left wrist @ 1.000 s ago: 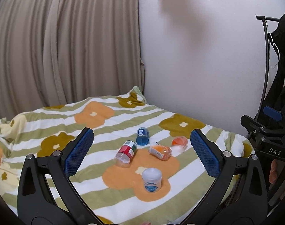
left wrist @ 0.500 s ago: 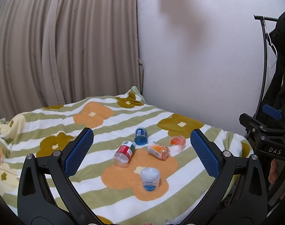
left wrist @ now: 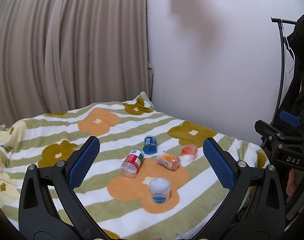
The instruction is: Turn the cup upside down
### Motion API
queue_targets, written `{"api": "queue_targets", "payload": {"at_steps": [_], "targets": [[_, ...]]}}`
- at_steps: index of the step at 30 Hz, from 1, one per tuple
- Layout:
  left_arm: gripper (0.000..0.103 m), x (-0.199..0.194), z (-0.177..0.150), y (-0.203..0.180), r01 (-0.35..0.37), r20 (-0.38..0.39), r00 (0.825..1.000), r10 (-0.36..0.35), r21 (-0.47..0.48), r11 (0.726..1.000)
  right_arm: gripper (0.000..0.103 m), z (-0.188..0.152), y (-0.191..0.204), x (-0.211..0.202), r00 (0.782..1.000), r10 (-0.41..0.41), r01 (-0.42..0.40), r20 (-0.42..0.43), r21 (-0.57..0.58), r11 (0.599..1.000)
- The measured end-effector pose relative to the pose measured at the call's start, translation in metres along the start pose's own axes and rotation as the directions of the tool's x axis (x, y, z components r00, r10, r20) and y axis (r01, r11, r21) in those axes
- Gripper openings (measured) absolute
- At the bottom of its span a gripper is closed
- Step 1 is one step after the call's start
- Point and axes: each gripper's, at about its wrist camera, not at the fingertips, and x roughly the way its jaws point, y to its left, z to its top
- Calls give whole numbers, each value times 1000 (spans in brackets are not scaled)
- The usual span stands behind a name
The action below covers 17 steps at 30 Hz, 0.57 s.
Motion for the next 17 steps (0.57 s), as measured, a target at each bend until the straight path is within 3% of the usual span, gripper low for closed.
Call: {"api": "queue_targets", "payload": {"at_steps": [17], "targets": [[103, -2, 0, -7, -4, 41, 999, 4, 16, 1000, 103, 1, 2, -1, 1000, 4, -4, 2, -4, 1000]]}}
